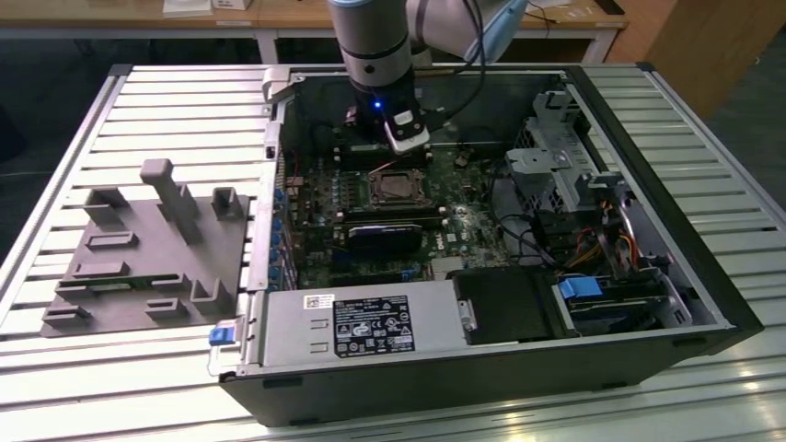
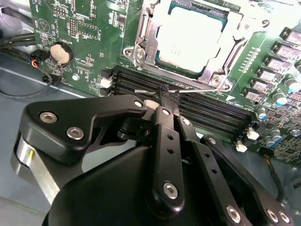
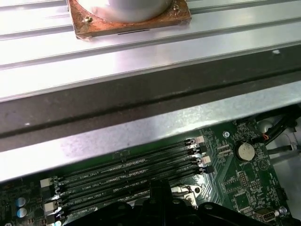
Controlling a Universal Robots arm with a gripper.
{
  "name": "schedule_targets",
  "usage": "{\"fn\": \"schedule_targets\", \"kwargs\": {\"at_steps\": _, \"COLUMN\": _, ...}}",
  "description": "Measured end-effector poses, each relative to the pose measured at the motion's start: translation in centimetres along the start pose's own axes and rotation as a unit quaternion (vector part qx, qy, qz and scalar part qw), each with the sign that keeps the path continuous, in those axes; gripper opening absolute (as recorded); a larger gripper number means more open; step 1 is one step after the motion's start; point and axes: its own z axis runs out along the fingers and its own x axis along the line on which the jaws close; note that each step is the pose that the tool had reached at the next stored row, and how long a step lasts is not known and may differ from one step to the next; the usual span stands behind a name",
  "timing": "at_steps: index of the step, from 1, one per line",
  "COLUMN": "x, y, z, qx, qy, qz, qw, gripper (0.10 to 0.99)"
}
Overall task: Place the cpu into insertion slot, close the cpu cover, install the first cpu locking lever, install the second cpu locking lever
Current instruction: 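Install the first cpu locking lever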
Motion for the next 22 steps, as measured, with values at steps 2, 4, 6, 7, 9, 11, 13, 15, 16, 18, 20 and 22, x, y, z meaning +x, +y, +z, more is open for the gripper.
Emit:
{"fn": "schedule_targets", "kwargs": {"at_steps": 2, "x": 0.02, "y": -0.03, "z": 0.11, "qx": 0.0002, "qy": -0.0030, "qz": 0.000, "qw": 1.0000, "gripper": 0.106}}
{"fn": "schedule_targets", "kwargs": {"at_steps": 4, "x": 0.06, "y": -0.08, "z": 0.26, "qx": 0.0005, "qy": -0.0073, "qz": 0.001, "qw": 1.0000, "gripper": 0.106}}
{"fn": "schedule_targets", "kwargs": {"at_steps": 6, "x": 0.10, "y": -0.11, "z": 0.38, "qx": 0.0010, "qy": -0.0118, "qz": 0.002, "qw": 0.9999, "gripper": 0.106}}
{"fn": "schedule_targets", "kwargs": {"at_steps": 7, "x": 0.11, "y": -0.13, "z": 0.43, "qx": 0.0017, "qy": -0.0144, "qz": 0.003, "qw": 0.9999, "gripper": 0.106}}
{"fn": "schedule_targets", "kwargs": {"at_steps": 9, "x": 0.13, "y": -0.15, "z": 0.50, "qx": 0.0034, "qy": -0.0180, "qz": 0.013, "qw": 0.9997, "gripper": 0.106}}
{"fn": "schedule_targets", "kwargs": {"at_steps": 11, "x": 0.14, "y": -0.16, "z": 0.57, "qx": 0.0057, "qy": -0.0218, "qz": 0.028, "qw": 0.9993, "gripper": 0.106}}
{"fn": "schedule_targets", "kwargs": {"at_steps": 13, "x": 0.16, "y": -0.17, "z": 0.63, "qx": 0.0076, "qy": -0.0251, "qz": 0.041, "qw": 0.9988, "gripper": 0.106}}
{"fn": "schedule_targets", "kwargs": {"at_steps": 15, "x": 0.22, "y": -0.09, "z": 0.68, "qx": 0.0087, "qy": -0.0269, "qz": 0.048, "qw": 0.9985, "gripper": 0.106}}
{"fn": "schedule_targets", "kwargs": {"at_steps": 16, "x": 0.27, "y": -0.01, "z": 0.71, "qx": 0.0090, "qy": -0.0273, "qz": 0.050, "qw": 0.9983, "gripper": 0.106}}
{"fn": "schedule_targets", "kwargs": {"at_steps": 18, "x": 0.35, "y": 0.19, "z": 0.78, "qx": 0.0095, "qy": -0.0281, "qz": 0.053, "qw": 0.9982, "gripper": 0.106}}
{"fn": "schedule_targets", "kwargs": {"at_steps": 20, "x": 0.43, "y": 0.39, "z": 0.84, "qx": 0.0100, "qy": -0.0288, "qz": 0.056, "qw": 0.9980, "gripper": 0.106}}
{"fn": "schedule_targets", "kwargs": {"at_steps": 22, "x": 0.47, "y": 0.48, "z": 0.88, "qx": 0.0105, "qy": -0.0297, "qz": 0.059, "qw": 0.9978, "gripper": 0.106}}
